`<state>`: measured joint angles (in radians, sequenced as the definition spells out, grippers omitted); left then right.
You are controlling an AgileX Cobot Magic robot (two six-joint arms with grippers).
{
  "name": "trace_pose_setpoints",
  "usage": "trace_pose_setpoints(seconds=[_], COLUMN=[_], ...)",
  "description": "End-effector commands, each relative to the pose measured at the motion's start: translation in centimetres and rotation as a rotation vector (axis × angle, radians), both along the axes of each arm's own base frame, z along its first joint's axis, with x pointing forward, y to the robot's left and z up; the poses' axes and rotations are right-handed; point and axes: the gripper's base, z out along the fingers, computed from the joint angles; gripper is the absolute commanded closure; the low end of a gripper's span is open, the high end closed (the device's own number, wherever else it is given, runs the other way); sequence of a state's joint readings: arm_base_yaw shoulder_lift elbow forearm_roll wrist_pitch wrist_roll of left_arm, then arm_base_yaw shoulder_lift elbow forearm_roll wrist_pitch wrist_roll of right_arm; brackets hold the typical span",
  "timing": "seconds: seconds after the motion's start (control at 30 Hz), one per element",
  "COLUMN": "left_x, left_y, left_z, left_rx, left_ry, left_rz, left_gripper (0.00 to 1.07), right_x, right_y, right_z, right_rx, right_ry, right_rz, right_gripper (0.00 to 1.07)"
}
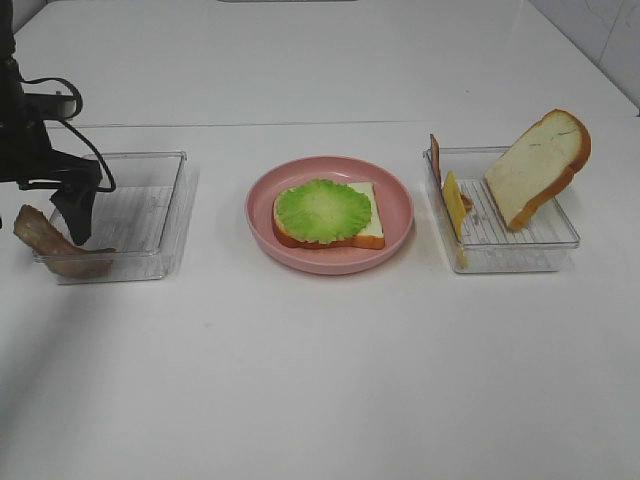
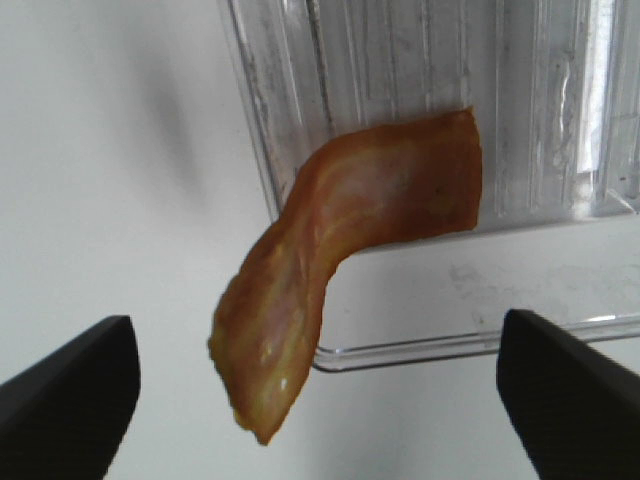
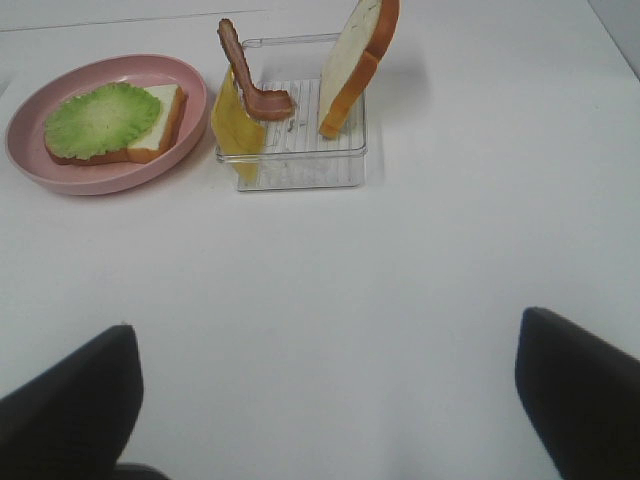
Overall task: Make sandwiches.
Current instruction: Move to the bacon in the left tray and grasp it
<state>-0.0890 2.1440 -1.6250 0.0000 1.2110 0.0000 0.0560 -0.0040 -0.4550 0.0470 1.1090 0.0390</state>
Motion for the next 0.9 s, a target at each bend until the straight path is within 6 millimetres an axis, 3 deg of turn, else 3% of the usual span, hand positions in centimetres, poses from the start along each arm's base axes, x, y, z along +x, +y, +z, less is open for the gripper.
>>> trace_pose_setpoints(seconds=[0.03,0.07,0.1,0.13,0.23,0.6,0.73,0.8,0.83,0.87,0.9], left_x=[0.01,0.02,0.02,0.03,0.06,0.08,0.08,0.23,0.23,0.27,0.36], left_y=[-0.36,-0.36,-0.36,-0.36,-0.37,-0.38,-0.38,-0.27,-0.27,-0.28,-0.29], left_z=[-0.46,-0.63,-0.63,-0.79,-0.84,-0.59,-0.59,-0.6,-0.6,-0.6,-0.61], left_rx=[-0.011,-0.011,-0.011,-0.01,-0.011,-0.011,-0.009,0.002,0.002,0.001,0.0], left_ry=[0.0,0.004,0.004,0.008,0.006,-0.004,-0.004,-0.02,-0.02,-0.025,-0.035], left_rz=[0.008,0.009,0.009,0.009,0.009,0.034,0.052,0.051,0.051,0.052,0.052], left_gripper=[0.23,0.32,0.32,0.42,0.53,0.53,0.59,0.83,0.83,0.92,1.07], right_x=[-0.34,-0.34,-0.34,-0.34,-0.34,-0.34,-0.34,-0.34,-0.34,-0.34,-0.34], right_y=[-0.05,-0.05,-0.05,-0.05,-0.05,-0.05,-0.05,-0.05,-0.05,-0.05,-0.05], right_z=[-0.02,-0.02,-0.02,-0.02,-0.02,-0.02,-0.02,-0.02,-0.02,-0.02,-0.02], right_rx=[-0.004,-0.004,-0.004,-0.004,-0.004,-0.004,-0.004,-0.004,-0.004,-0.004,-0.004], right_ry=[-0.038,-0.038,-0.038,-0.038,-0.038,-0.038,-0.038,-0.038,-0.038,-0.038,-0.038], right_rz=[-0.003,-0.003,-0.003,-0.003,-0.003,-0.003,-0.003,-0.003,-0.003,-0.003,-0.003], right_gripper=[0.14,0.14,0.14,0.14,0.14,0.14,0.14,0.14,0.14,0.14,0.14])
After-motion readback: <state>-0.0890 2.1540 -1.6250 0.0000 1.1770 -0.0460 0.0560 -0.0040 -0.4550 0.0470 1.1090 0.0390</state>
